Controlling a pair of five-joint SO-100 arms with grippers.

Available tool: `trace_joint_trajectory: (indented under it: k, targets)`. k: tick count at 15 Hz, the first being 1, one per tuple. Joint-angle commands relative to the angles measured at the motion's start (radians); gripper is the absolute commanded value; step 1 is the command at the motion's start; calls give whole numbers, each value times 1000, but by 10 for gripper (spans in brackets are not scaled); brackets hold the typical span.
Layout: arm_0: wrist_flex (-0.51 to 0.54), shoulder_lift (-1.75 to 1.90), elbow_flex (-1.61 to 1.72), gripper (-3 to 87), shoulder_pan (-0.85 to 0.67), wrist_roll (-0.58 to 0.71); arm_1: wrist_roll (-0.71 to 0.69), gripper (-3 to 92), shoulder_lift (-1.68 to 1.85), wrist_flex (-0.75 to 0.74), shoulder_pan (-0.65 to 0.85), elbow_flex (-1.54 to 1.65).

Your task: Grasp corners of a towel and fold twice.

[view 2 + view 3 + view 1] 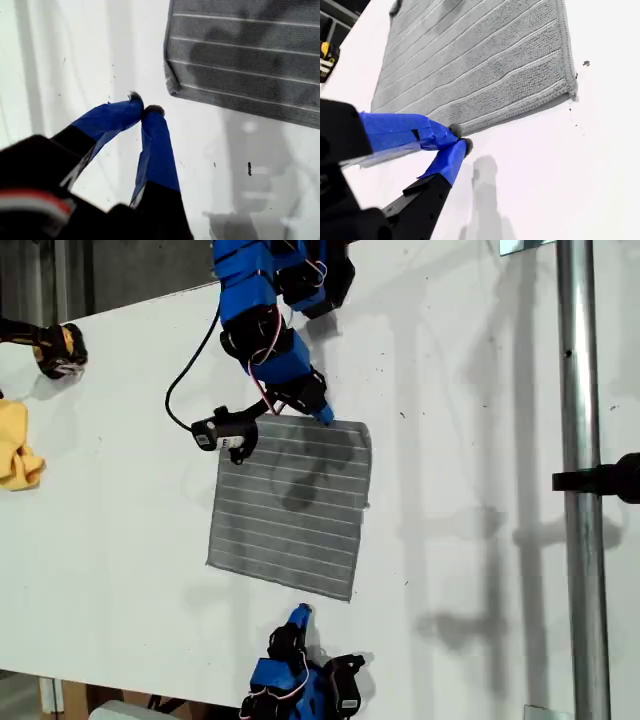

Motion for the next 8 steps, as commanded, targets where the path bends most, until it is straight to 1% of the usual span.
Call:
trace_joint_trajectory:
  k: [1,4,8]
  targets:
    - [5,5,5,-13,-14,-11,-49,288,2,-5,-35,-80]
    - [5,5,5,-13,-12,-14,-55,340,-8,17,-23,-92]
    - [5,5,5,-13,-14,-14,-55,343,-112,21,9,-66]
